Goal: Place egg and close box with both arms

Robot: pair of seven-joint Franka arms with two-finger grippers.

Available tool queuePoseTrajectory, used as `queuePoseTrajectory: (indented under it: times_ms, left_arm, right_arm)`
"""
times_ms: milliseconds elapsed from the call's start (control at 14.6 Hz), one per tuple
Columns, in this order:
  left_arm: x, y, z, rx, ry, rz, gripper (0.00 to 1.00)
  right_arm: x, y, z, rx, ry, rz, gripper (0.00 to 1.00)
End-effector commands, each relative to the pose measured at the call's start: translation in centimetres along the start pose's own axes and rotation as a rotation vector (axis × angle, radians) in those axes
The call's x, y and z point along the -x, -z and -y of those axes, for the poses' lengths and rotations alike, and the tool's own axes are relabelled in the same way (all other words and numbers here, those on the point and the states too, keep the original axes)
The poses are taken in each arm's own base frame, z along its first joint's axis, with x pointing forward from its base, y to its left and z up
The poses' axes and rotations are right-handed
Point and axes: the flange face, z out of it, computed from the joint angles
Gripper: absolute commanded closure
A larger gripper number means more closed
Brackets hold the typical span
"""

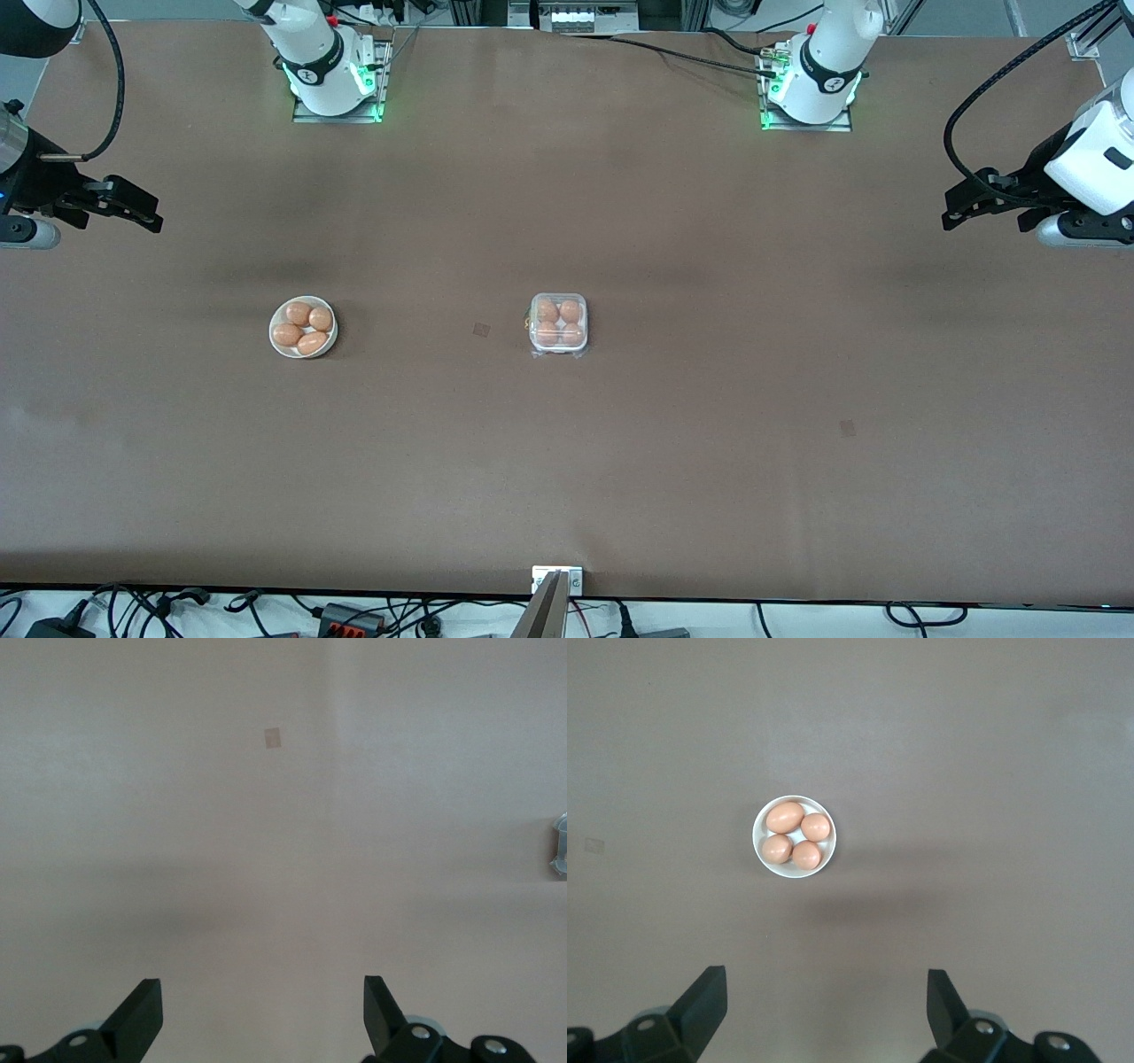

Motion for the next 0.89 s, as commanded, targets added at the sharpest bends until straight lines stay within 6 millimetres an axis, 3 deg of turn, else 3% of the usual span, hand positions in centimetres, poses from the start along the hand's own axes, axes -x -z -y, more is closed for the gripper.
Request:
queuePoseTrajectory:
  times_ms: [0, 824]
  left_arm:
    - [-0.56, 0.48, -0.23, -0.003, -0.010, -0.016, 0.00]
    - [-0.42, 0.46, -0.91, -0.004, -0.024, -0.013, 0.00]
  right_arm:
    - [0.75, 0.57, -0.02, -0.012, 0.006, -0.002, 0.00]
    - [0.71, 0.71, -0.08, -0.015, -0.012, -0.011, 0.00]
